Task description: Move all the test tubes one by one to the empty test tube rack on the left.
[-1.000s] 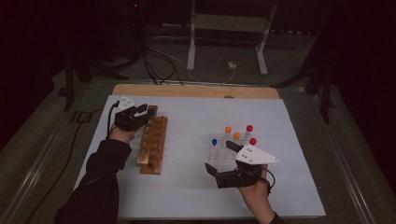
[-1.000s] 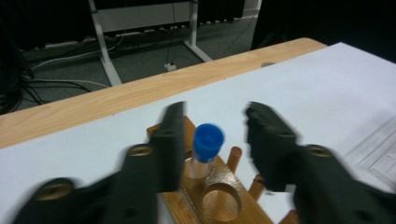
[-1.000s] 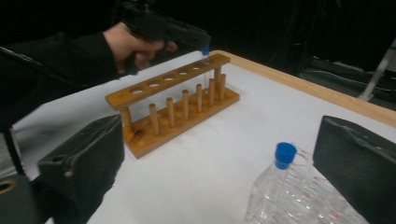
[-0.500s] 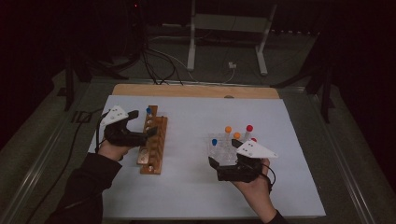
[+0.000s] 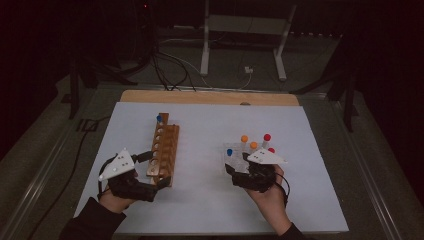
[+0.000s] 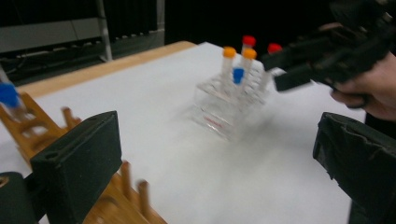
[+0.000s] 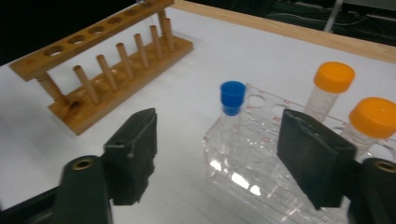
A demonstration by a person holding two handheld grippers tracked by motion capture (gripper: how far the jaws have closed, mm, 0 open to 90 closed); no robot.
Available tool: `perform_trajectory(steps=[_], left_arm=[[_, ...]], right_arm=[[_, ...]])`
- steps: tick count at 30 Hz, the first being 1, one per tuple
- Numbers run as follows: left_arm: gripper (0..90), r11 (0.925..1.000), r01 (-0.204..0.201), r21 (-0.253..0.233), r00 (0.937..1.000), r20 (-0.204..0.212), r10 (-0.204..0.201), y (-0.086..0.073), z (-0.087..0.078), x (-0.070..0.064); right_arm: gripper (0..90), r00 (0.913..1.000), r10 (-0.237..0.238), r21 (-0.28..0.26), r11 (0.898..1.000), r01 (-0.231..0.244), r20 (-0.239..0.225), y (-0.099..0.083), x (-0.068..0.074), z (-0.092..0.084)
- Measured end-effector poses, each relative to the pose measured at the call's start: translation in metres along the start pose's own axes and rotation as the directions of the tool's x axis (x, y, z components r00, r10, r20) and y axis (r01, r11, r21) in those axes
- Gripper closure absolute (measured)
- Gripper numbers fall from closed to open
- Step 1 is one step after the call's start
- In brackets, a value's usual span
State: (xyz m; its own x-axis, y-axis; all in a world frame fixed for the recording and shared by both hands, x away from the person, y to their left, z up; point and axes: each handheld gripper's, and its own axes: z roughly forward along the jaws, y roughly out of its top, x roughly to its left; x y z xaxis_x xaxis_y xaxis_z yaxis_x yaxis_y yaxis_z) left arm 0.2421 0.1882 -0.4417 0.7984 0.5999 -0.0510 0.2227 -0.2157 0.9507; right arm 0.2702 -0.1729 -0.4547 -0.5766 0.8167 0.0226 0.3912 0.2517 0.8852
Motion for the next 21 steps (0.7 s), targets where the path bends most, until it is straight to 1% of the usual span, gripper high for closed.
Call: perform_trajectory(steps=[1,3,5,6,8,10,12,13,14,15,18,19,20,21], left_arm=[[2.1,1.0,0.005,0.002,0.9999,0.011,-0.005,-0.003,0.001,-0.002],[2.1,0.9999,-0.002,0.01,0.9996,0.029,0.002,-0.009,0.003,-0.007],[2.1,0.9998,0.002,0.02,0.9988,0.049,-0.003,-0.013,0.006,-0.01],[2.1,0.9997,0.0,0.025,0.9985,0.055,-0.001,-0.015,0.007,-0.012],[2.1,0.9993,-0.012,0.036,0.9984,0.056,0.009,-0.018,0.009,-0.016],[2.1,0.9994,-0.004,0.034,0.9979,0.065,0.002,-0.021,0.01,-0.018],[2.1,0.999,-0.022,0.039,0.9978,0.062,0.02,-0.023,0.01,-0.02],[2.1,0.9991,-0.024,0.036,0.9975,0.068,0.022,-0.023,0.01,-0.02],[2.1,0.9993,-0.016,0.035,0.9972,0.074,0.014,-0.023,0.009,-0.019],[2.1,0.9992,-0.019,0.035,0.9977,0.066,0.017,-0.024,0.009,-0.018],[2.1,0.9995,-0.006,0.032,0.9978,0.066,0.004,-0.025,0.009,-0.017],[2.1,0.9994,-0.009,0.034,0.9978,0.065,0.007,-0.026,0.008,-0.016],[2.1,0.9994,-0.006,0.035,0.9975,0.07,0.003,-0.026,0.009,-0.016],[2.1,0.9993,-0.006,0.036,0.9978,0.067,0.003,-0.027,0.009,-0.016]], right_arm=[[36.3,1.0,0.0,0.003,1.0,0.0,0.001,-0.001,-0.002,0.001],[38.5,1.0,0.002,0.013,1.0,-0.002,-0.009,-0.002,-0.003,0.003],[45.4,0.9999,-0.001,0.023,1.0,0.001,-0.015,-0.002,-0.003,0.005],[45.8,0.9998,0.0,0.026,1.0,0.001,-0.019,-0.002,-0.004,0.006],[50.5,0.9997,-0.005,0.039,0.999,0.006,-0.022,-0.002,-0.004,0.009],[53.7,0.9998,-0.007,0.046,0.999,0.008,-0.017,-0.003,-0.005,0.012],[56.3,0.9998,-0.004,0.057,0.998,0.006,-0.02,-0.003,-0.007,0.016],[59.2,0.9998,-0.006,0.06,0.998,0.007,-0.02,-0.004,-0.008,0.017],[60.1,0.9997,-0.012,0.066,0.998,0.013,-0.022,-0.004,-0.009,0.019],[60.7,0.9998,-0.014,0.07,0.997,0.015,-0.015,-0.003,-0.009,0.021],[62.4,0.9998,-0.019,0.084,0.996,0.019,0.001,-0.002,-0.01,0.026],[62.9,0.9997,-0.024,0.089,0.996,0.024,0.007,-0.002,-0.01,0.028],[63.0,0.9995,-0.03,0.098,0.995,0.029,0.007,-0.002,-0.01,0.03],[63.9,0.9995,-0.03,0.103,0.994,0.029,0.006,-0.002,-0.01,0.032]])
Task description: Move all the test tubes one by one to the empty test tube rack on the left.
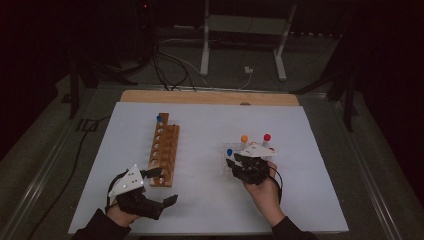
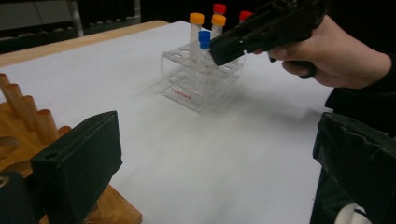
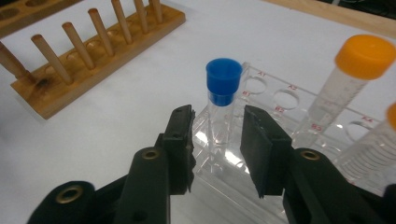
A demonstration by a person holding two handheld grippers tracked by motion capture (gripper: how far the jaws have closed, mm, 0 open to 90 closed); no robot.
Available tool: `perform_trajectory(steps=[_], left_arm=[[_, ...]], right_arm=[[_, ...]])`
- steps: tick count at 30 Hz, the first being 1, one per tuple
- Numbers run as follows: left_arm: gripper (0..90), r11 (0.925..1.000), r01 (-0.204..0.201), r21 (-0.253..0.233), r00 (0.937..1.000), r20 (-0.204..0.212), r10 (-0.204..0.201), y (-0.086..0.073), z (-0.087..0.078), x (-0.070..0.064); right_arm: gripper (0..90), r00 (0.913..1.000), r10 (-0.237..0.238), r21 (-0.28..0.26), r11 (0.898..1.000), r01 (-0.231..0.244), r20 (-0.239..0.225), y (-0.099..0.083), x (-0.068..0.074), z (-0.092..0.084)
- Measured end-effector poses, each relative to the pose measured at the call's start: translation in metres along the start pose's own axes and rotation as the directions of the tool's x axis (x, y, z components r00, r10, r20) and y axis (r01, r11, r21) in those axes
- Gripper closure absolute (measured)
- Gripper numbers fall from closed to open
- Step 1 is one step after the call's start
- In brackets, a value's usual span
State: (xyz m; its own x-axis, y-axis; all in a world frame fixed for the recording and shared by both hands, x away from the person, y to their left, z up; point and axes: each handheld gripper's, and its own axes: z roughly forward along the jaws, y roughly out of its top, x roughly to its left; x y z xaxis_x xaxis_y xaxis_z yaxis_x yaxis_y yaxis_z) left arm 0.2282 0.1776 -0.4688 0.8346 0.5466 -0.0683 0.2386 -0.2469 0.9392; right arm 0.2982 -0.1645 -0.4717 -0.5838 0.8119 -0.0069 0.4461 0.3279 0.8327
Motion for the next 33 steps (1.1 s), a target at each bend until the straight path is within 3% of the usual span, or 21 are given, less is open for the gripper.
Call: perform_trajectory(steps=[10,19,33], left_arm=[[2.1,0.9999,-0.003,0.017,0.9999,0.01,0.003,-0.002,0.001,0.002],[2.4,0.9997,-0.001,0.024,0.9999,0.014,0.001,-0.003,0.0,0.004],[2.4,0.9995,-0.005,0.033,0.9996,0.027,0.004,-0.002,0.001,0.003]], right_arm=[[71.8,0.9999,-0.01,0.036,0.999,0.009,0.014,0.002,0.0,0.01],[76.7,0.9997,-0.009,0.025,1.0,0.008,0.024,0.002,0.001,0.012],[76.9,0.9989,-0.036,-0.077,0.996,0.038,0.031,0.016,0.005,-0.017]])
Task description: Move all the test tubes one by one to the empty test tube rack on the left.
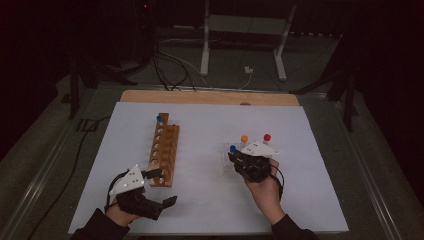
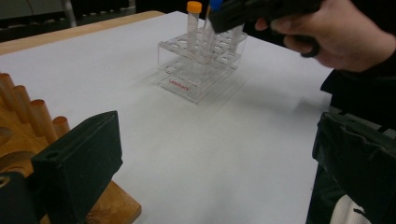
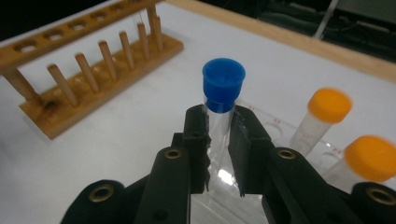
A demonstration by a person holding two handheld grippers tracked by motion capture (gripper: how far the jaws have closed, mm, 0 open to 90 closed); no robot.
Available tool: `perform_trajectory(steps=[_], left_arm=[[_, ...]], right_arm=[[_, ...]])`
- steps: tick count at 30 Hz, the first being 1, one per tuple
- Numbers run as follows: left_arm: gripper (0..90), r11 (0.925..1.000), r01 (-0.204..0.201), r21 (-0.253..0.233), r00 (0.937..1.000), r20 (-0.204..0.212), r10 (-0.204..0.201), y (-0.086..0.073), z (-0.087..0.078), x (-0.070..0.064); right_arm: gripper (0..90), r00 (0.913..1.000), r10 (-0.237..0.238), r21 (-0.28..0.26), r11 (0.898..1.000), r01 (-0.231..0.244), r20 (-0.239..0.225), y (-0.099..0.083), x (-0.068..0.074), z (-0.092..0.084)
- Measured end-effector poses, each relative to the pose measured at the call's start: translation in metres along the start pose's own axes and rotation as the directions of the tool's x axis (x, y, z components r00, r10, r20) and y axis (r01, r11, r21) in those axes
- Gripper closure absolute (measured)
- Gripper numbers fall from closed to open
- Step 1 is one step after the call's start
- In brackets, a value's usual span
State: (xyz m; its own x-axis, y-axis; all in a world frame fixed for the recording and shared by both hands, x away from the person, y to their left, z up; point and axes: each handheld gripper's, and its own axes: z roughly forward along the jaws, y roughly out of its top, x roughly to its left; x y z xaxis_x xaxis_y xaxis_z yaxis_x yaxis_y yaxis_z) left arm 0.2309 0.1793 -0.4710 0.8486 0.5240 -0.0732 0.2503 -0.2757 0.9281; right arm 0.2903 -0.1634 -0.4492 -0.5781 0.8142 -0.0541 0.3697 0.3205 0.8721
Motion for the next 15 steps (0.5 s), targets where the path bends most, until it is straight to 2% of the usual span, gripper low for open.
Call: perform_trajectory(steps=[3,5,9,12,14,15], left_arm=[[2.4,1.0,-0.007,-0.001,1.0,0.002,0.007,0.0,0.0,-0.001],[2.4,1.0,-0.007,0.001,1.0,0.002,0.007,0.001,0.001,-0.001],[2.4,1.0,-0.008,0.001,0.9999,0.006,0.008,0.002,0.0,-0.002],[2.4,1.0,-0.002,-0.008,0.9999,0.011,0.002,0.004,0.0,-0.002],[2.4,0.9999,-0.003,-0.012,0.9999,0.014,0.003,0.007,-0.001,-0.003],[2.4,0.9999,-0.002,-0.013,0.9999,0.017,0.002,0.008,0.0,-0.003]], right_arm=[[76.8,0.9999,-0.01,-0.038,0.999,0.011,0.009,0.004,0.002,-0.009],[76.9,0.9991,-0.037,-0.066,0.997,0.039,0.02,0.006,0.007,-0.015],[76.9,0.9988,-0.05,-0.097,0.994,0.05,0.004,0.011,0.013,-0.024],[76.9,0.9972,-0.069,-0.115,0.991,0.065,-0.028,0.015,0.021,-0.032],[76.9,0.9937,-0.072,-0.108,0.992,0.063,-0.086,0.015,0.029,-0.033],[76.9,0.9937,-0.072,-0.108,0.992,0.063,-0.086,0.015,0.029,-0.033]])
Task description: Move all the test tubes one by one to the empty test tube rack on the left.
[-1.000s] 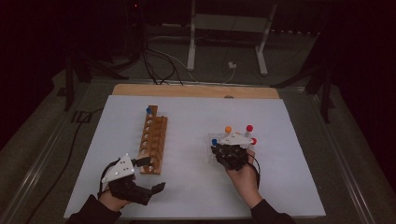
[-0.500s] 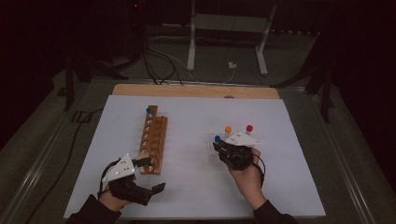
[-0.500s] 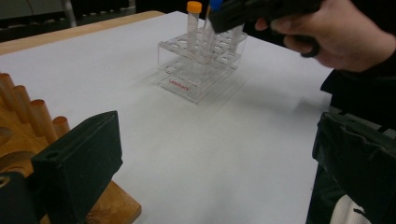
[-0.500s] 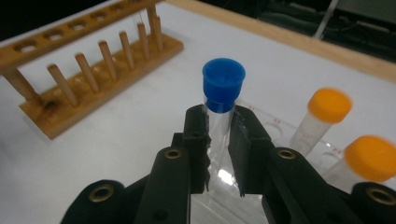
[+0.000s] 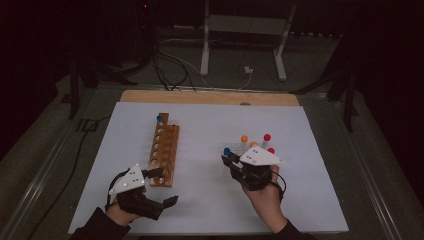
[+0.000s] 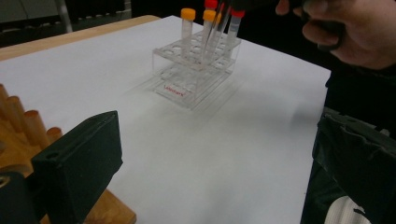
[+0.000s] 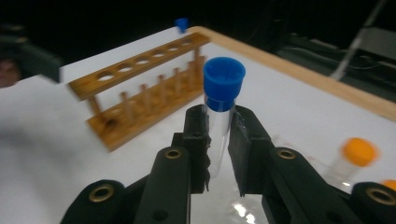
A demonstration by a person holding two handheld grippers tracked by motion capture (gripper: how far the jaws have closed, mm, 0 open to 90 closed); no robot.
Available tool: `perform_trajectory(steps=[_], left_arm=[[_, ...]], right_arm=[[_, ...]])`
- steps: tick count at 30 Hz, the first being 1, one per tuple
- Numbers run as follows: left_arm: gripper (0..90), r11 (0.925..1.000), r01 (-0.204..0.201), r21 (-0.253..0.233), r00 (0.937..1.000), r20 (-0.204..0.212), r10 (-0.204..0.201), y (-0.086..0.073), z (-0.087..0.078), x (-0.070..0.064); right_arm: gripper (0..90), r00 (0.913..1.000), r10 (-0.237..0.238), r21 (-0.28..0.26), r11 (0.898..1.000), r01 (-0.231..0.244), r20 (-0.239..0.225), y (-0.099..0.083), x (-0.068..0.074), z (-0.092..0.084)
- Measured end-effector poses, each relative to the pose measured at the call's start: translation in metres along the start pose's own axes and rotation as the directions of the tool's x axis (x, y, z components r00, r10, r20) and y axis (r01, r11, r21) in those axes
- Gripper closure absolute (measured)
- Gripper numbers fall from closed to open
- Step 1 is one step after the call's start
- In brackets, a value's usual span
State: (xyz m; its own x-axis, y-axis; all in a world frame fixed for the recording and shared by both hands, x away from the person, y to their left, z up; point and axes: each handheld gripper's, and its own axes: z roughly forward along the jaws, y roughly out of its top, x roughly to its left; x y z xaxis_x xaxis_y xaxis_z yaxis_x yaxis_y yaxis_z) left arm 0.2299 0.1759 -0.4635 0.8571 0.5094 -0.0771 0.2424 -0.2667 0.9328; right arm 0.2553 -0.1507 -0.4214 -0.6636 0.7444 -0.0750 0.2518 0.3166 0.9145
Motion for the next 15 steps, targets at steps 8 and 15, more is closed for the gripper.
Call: perform_trajectory(steps=[8,15], left_arm=[[2.4,0.9999,0.003,-0.014,0.9998,0.019,-0.002,0.007,0.001,-0.002],[4.6,0.9997,0.001,-0.024,0.9996,0.028,0.0,0.017,0.008,-0.004]], right_arm=[[76.8,0.9943,-0.03,0.075,0.996,0.038,-0.102,-0.011,0.019,0.014],[76.8,0.9871,-0.03,0.114,0.992,0.048,-0.157,-0.019,0.028,0.021]])
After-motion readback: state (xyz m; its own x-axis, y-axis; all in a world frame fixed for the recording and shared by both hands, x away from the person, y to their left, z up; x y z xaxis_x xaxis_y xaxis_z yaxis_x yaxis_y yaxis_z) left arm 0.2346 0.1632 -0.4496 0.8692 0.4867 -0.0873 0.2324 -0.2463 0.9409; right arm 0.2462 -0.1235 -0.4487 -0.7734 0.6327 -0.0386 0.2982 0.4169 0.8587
